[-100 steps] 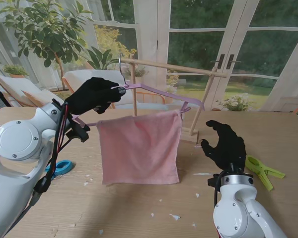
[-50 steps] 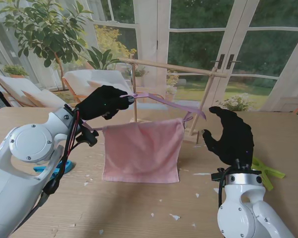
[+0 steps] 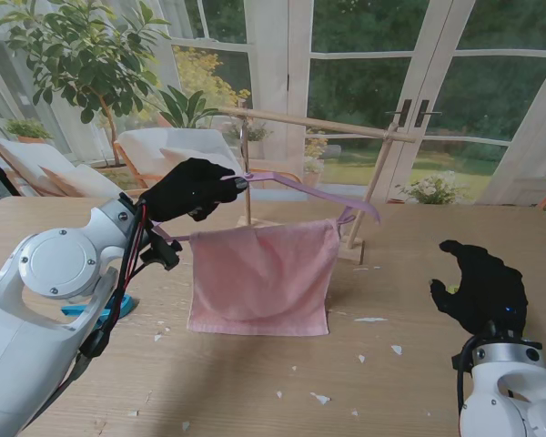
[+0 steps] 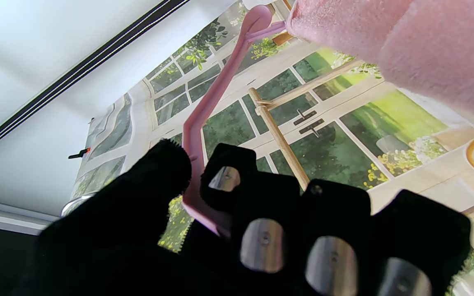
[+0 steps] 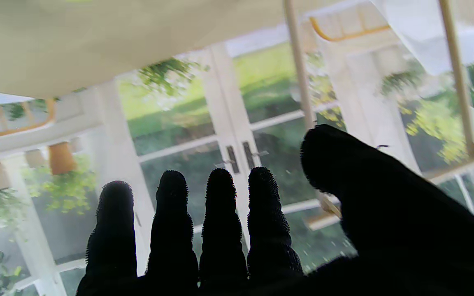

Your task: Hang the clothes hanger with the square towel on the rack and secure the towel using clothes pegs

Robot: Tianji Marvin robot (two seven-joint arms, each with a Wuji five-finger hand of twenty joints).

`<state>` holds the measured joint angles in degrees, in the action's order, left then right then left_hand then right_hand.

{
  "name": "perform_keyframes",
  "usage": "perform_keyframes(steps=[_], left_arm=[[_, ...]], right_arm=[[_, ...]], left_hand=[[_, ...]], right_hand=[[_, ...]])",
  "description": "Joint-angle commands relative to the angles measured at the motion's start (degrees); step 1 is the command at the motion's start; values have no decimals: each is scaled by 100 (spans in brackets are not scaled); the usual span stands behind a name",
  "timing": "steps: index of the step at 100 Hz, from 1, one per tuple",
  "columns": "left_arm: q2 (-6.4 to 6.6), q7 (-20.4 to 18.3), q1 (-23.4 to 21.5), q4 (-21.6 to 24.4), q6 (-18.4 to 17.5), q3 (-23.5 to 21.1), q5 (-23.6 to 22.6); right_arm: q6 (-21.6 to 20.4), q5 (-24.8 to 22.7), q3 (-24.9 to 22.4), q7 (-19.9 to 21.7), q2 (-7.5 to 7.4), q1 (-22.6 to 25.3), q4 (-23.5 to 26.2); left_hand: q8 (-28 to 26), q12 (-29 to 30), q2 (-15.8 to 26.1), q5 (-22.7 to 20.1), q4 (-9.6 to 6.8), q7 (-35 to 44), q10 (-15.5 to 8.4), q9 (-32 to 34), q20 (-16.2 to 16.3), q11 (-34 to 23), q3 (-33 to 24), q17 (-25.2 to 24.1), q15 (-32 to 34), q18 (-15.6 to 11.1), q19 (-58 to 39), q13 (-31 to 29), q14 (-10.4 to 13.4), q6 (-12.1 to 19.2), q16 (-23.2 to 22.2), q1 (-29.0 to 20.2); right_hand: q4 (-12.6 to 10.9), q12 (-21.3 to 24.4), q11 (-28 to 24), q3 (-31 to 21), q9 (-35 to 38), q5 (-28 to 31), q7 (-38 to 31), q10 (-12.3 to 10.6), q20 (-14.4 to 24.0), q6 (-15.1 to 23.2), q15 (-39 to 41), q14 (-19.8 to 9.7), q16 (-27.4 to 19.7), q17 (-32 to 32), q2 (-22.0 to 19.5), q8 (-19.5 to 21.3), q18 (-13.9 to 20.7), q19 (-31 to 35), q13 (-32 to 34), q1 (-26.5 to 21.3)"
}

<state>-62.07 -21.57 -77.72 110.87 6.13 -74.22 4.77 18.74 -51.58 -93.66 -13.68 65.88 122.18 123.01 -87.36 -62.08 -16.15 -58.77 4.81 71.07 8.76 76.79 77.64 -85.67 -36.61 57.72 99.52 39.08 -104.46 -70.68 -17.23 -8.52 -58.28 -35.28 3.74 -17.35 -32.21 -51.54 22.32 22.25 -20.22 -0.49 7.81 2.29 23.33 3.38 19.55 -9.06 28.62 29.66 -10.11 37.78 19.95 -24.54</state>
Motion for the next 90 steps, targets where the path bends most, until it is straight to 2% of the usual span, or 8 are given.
perform_keyframes(steps=[1, 21, 49, 76, 90], left_arm=[[-29, -71, -21, 54, 0, -11, 27], [-21, -102, -36, 61, -26, -30, 36], [-5, -141, -72, 74, -62, -66, 4], [2, -155, -121, 85, -65, -138, -9], [-2, -142, -138, 91, -29, -141, -4]], right_arm=[[67, 23, -104, 162, -8, 96, -293], [110, 56, -357, 410, -46, -39, -862], [92, -175, -642, 734, -144, -469, -1695], [-30, -272, -822, 799, -202, -701, -2434], [-126, -230, -843, 906, -236, -814, -2709]], left_hand=[[-196, -52, 49, -582, -82, 319, -458, 20, 195, -527, -66, 114, 842, -30, -1552, -163, 283, -100, -247, 98], [-195, -52, 47, -581, -82, 319, -458, 20, 194, -527, -64, 114, 842, -30, -1552, -163, 286, -99, -246, 96], [-196, -52, 58, -571, -82, 316, -458, 20, 193, -527, -57, 115, 841, -33, -1552, -163, 286, -97, -244, 94], [-197, -52, 57, -569, -84, 319, -458, 20, 190, -527, -52, 116, 842, -37, -1552, -163, 291, -82, -242, 95], [-198, -52, 64, -566, -83, 318, -458, 20, 189, -527, -51, 116, 842, -38, -1552, -163, 282, -85, -242, 93]], right_hand=[[-175, -12, 14, 120, -54, -177, 79, -192, 2954, 28, -47, -174, 19, 22, -103, 50, 12, -103, -51, 185], [-123, -32, -28, 266, -151, -250, 92, -236, 2970, 30, -43, -196, 34, 37, -132, 102, 30, -109, -106, 376], [-136, -31, -39, 241, -243, -340, 108, -346, 2956, 83, -55, -248, 19, 50, -208, 165, 61, -135, -162, 511], [-129, -27, -47, 116, -321, -398, 90, -426, 2915, 122, -54, -279, -8, 96, -154, 222, 84, -178, -234, 590], [-43, 28, 82, 280, -577, -668, 188, -419, 2878, 96, -126, -261, -50, 193, -159, 213, 112, -243, -410, 976]])
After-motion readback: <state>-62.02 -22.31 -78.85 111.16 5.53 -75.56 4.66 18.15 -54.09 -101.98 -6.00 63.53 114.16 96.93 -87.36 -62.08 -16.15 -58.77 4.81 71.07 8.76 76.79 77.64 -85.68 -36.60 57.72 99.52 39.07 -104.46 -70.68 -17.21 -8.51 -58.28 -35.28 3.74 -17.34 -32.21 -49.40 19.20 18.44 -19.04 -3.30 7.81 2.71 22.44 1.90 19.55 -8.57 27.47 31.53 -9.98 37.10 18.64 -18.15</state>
